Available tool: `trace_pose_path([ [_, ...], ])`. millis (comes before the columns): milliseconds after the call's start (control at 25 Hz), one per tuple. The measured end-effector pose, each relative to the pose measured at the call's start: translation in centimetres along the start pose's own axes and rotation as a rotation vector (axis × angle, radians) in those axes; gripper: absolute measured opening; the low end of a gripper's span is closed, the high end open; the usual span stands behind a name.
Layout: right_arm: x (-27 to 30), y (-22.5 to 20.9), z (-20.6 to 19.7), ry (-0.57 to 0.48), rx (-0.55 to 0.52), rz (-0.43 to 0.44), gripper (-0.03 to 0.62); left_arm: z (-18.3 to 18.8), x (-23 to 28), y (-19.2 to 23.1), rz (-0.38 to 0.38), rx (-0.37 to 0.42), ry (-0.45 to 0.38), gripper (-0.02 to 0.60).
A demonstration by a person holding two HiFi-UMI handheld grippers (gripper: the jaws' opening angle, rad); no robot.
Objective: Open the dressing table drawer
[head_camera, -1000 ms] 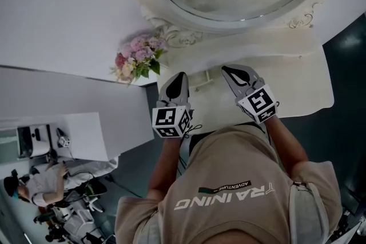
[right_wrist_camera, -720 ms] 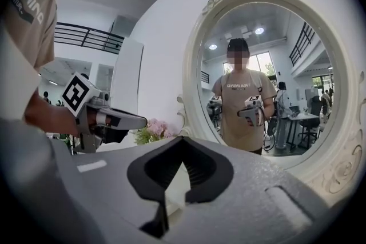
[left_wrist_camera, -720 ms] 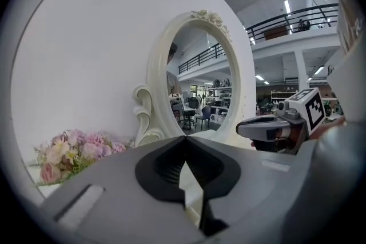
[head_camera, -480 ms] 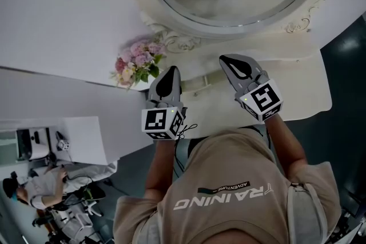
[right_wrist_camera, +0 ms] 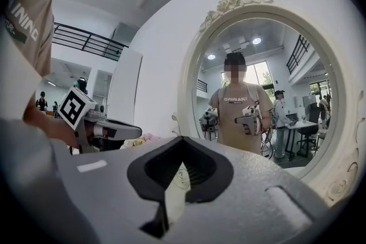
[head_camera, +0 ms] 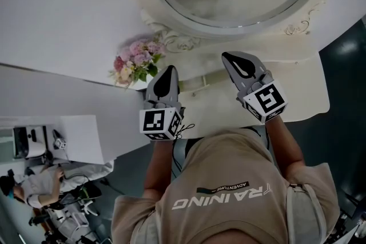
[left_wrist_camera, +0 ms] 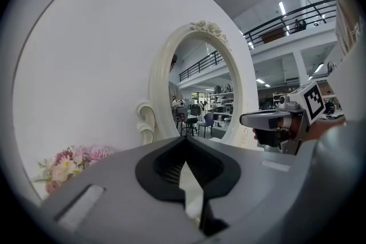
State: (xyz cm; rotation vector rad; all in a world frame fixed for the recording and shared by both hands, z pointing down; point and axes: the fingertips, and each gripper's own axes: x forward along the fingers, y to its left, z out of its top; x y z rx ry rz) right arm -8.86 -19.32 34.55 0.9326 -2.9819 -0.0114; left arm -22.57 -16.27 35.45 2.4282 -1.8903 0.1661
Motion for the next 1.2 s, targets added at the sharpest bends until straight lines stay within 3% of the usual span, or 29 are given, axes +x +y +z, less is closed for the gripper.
trace_pose_path([
  [1200, -0.4, 0.8, -4.2, 0.085, 0.032, 0.012, 0.002, -3.7, -1.1, 0.3, 0.019, -0.068, 0.066, 0.018],
])
